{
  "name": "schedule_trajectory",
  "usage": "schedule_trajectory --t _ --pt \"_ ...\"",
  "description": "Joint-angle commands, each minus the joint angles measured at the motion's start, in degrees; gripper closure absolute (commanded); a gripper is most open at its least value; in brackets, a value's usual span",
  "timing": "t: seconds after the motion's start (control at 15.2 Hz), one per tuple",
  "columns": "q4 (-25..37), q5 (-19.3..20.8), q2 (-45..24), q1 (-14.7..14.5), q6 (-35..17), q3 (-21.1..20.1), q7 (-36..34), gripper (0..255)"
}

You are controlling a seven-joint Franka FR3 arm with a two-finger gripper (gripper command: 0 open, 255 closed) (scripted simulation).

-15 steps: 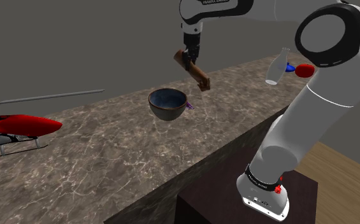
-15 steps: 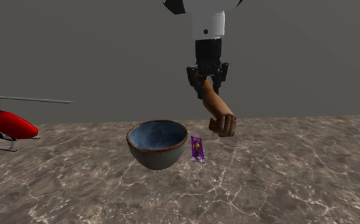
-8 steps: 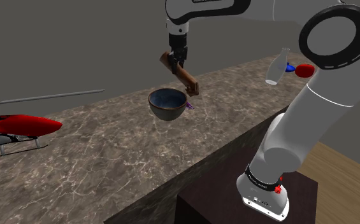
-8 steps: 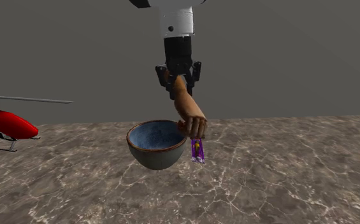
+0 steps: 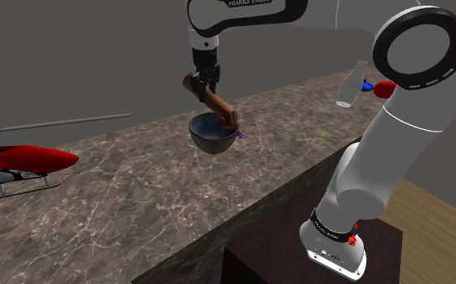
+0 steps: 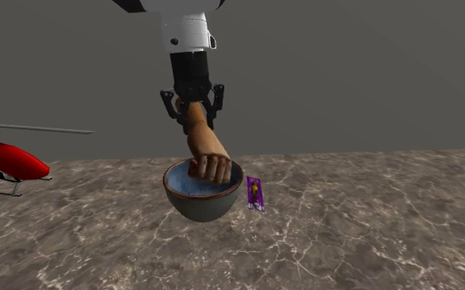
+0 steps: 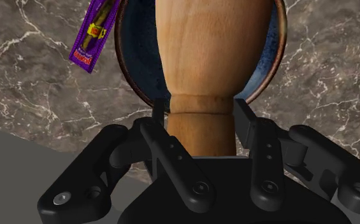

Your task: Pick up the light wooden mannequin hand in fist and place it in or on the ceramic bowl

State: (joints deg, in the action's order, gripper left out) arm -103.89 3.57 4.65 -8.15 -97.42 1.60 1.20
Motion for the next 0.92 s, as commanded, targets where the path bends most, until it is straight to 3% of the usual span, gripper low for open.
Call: schedule_trajectory --t 0.0,0.66,0.86 --pt "-1.3 0.0 -0.1 -0.1 -1.4 -0.2 -0.4 255" --pt "-9.1 0.1 -0.5 -0.1 -9.6 -0.1 -0.8 255" --pt "-9.1 0.1 -0.5 -0.1 -9.6 -0.1 -0.8 255"
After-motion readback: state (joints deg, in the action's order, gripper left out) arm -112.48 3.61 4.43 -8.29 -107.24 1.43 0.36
